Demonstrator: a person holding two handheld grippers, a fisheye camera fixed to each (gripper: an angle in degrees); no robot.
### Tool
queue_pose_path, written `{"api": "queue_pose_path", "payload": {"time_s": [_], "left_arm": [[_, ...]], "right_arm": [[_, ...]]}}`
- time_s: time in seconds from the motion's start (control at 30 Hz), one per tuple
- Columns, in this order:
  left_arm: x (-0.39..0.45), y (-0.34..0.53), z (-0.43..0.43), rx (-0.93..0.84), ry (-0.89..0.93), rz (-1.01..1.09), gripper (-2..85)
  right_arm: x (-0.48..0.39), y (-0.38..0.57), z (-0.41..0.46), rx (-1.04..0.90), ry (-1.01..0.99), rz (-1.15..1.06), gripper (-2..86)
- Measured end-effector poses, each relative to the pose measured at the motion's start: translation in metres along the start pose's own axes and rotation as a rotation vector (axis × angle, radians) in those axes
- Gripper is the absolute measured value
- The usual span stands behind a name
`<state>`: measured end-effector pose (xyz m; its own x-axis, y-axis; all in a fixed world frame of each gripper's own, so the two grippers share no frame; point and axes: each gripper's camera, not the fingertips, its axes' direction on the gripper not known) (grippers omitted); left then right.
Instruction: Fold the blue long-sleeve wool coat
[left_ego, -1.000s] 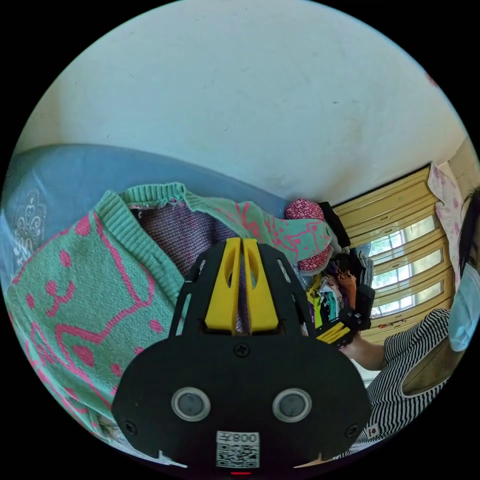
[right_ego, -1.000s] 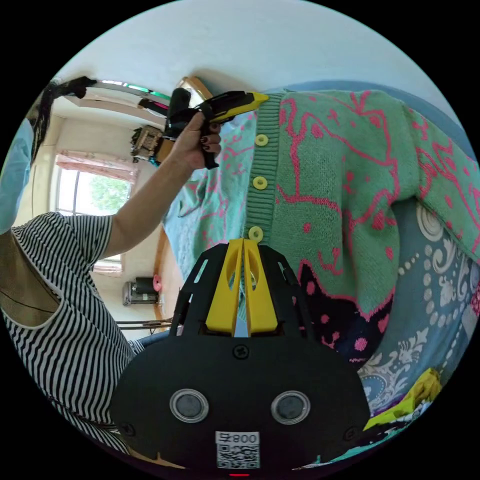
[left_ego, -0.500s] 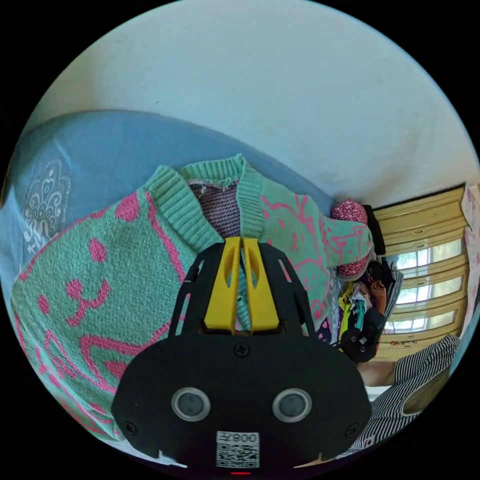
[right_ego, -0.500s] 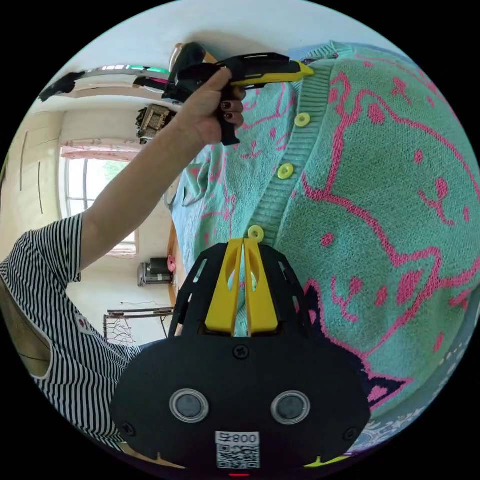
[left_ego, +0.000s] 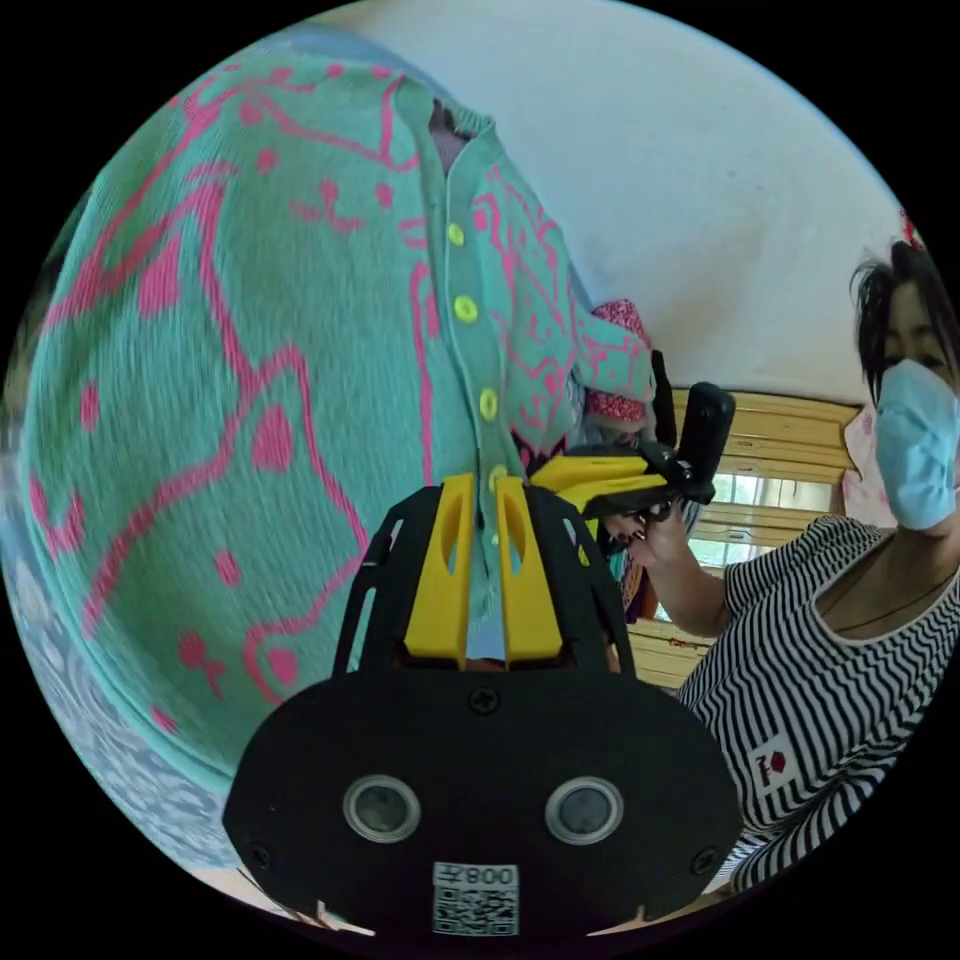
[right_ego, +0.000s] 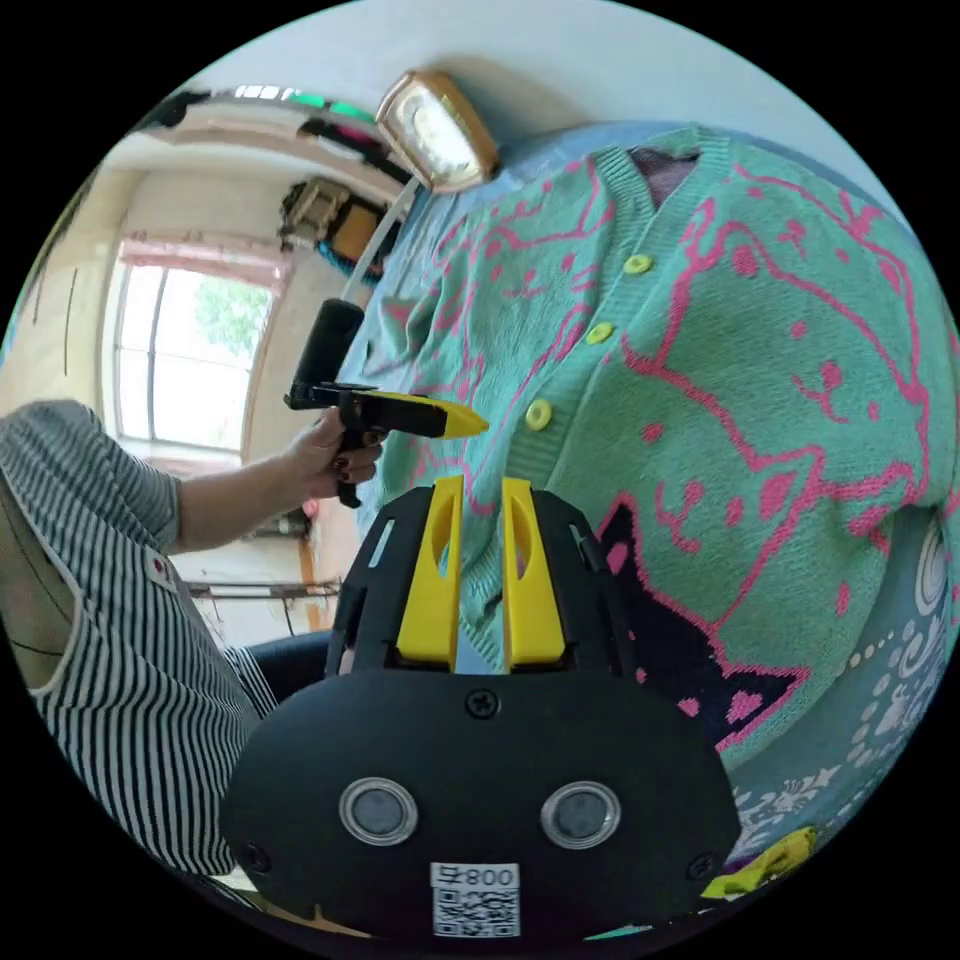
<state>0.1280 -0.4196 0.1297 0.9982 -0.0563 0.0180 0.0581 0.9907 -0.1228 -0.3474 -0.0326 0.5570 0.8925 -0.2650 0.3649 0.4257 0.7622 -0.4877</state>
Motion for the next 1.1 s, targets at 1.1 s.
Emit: {"api": "queue_pose_path", "payload": {"time_s": [1.1], "left_arm": [[-0.112,0.226,0.049,-0.072,0.049,-0.103,1.5]], "right_arm": [[0.101,0.098,-0.015,0.037,-0.297,0.150,0.4]]}}
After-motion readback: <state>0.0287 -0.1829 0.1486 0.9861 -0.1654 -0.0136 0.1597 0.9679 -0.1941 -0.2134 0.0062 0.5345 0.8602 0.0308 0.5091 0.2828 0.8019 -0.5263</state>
